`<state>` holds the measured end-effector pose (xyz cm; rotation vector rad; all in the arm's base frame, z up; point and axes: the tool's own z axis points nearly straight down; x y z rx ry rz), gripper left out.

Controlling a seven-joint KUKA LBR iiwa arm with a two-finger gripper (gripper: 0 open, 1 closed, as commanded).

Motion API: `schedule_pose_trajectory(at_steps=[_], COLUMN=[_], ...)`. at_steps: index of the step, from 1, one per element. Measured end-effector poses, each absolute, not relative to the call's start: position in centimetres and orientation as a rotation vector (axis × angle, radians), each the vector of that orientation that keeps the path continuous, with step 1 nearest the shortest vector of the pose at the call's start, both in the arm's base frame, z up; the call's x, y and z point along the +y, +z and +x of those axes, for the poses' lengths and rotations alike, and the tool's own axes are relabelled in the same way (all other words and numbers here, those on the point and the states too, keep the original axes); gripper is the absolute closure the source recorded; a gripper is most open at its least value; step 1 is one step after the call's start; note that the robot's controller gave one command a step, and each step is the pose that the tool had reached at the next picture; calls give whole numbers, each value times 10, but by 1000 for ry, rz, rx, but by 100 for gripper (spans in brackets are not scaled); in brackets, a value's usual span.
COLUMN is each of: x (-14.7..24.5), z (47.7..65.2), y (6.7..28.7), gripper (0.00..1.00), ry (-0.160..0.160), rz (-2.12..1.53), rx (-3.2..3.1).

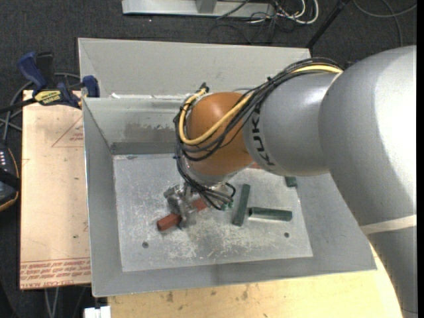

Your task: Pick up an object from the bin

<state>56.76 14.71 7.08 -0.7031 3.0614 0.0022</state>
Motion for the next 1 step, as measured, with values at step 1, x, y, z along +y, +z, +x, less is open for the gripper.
schedule_pose_trajectory(at_steps=[1], x=[159], z=[553], y=[235], gripper=[100], ry=[2], rz=[-781], rx=[3031])
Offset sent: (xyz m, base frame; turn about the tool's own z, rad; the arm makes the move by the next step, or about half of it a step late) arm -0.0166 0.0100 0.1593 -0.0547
